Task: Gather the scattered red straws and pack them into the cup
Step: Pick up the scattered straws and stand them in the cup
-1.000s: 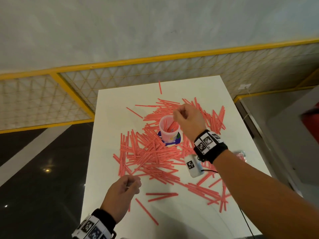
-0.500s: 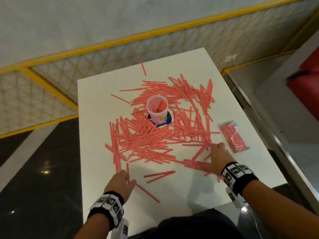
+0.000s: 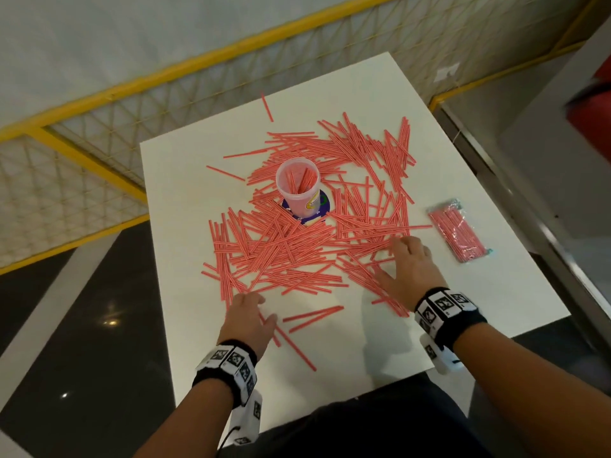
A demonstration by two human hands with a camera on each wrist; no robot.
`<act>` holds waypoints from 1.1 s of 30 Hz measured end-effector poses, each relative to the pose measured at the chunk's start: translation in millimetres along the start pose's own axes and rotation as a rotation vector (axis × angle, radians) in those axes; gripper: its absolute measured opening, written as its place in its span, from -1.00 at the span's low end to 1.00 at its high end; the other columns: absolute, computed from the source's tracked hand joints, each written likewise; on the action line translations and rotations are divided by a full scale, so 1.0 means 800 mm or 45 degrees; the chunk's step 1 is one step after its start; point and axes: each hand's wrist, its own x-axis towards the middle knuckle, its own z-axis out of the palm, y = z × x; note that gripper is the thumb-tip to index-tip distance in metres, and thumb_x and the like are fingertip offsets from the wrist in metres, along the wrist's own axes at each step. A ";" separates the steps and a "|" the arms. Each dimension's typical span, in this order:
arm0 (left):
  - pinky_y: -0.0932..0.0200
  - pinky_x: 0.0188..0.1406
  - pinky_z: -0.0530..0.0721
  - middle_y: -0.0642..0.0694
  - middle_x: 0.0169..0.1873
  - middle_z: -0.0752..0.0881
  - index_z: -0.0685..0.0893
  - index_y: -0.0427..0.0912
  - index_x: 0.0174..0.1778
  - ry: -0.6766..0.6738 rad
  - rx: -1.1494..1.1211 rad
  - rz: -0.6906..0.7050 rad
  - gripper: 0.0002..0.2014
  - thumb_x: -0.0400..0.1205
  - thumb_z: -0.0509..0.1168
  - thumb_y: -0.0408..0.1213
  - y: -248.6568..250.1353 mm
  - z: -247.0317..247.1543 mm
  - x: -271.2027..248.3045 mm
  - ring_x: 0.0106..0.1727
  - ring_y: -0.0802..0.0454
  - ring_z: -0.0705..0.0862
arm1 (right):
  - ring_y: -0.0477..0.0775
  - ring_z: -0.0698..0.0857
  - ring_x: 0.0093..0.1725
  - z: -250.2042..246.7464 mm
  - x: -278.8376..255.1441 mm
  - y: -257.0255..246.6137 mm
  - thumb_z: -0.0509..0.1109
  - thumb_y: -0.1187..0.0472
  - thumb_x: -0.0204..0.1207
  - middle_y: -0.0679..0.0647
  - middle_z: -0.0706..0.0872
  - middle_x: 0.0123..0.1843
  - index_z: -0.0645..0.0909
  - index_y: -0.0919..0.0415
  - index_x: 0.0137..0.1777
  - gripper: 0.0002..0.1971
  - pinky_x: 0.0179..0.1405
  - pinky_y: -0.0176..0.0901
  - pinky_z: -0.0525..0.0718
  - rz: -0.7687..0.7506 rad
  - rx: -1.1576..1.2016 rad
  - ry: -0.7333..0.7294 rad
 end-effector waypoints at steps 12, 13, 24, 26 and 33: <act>-0.27 0.48 0.57 -0.24 0.57 0.41 0.53 -0.11 0.55 0.120 0.014 -0.265 -0.43 0.62 0.48 -0.10 0.009 0.009 0.032 0.51 -0.35 0.48 | 0.27 0.48 0.43 0.028 0.016 -0.061 0.23 0.36 0.69 0.24 0.42 0.50 0.34 0.29 0.59 -0.53 0.28 0.14 0.71 -0.270 -0.333 -0.269; -0.24 0.48 0.57 -0.26 0.52 0.45 0.56 -0.17 0.52 0.117 0.035 -0.244 -0.47 0.63 0.47 -0.13 0.012 0.011 0.034 0.48 -0.34 0.50 | 0.27 0.48 0.42 0.029 0.017 -0.066 0.20 0.43 0.65 0.26 0.43 0.49 0.36 0.31 0.57 -0.53 0.26 0.13 0.72 -0.277 -0.352 -0.297; -0.20 0.01 0.75 -0.29 -0.01 0.72 0.46 -0.25 0.20 0.202 -0.123 -0.336 -0.77 0.63 0.23 -0.48 0.029 0.015 0.048 0.04 -0.35 0.73 | 0.27 0.59 0.19 0.029 0.025 -0.077 0.12 0.42 0.63 0.29 0.58 0.29 0.38 0.33 0.42 -0.64 0.17 0.04 0.68 -0.400 -0.555 -0.252; -0.28 0.13 0.72 -0.33 0.10 0.69 0.46 -0.32 0.29 0.171 -0.144 -0.357 -0.71 0.64 0.20 -0.48 0.031 0.015 0.048 0.13 -0.39 0.70 | 0.28 0.60 0.20 0.025 0.026 -0.075 0.03 0.41 0.60 0.28 0.58 0.28 0.38 0.34 0.43 -0.60 0.18 0.06 0.69 -0.388 -0.520 -0.237; -0.21 0.14 0.66 -0.37 0.25 0.54 0.52 -0.42 0.27 0.149 -0.075 -0.299 -0.77 0.79 0.15 -0.35 0.039 -0.003 0.032 0.16 -0.39 0.63 | 0.27 0.48 0.28 0.007 0.040 -0.067 0.18 0.37 0.68 0.26 0.46 0.31 0.39 0.37 0.42 -0.67 0.26 0.12 0.57 -0.088 -0.071 -0.321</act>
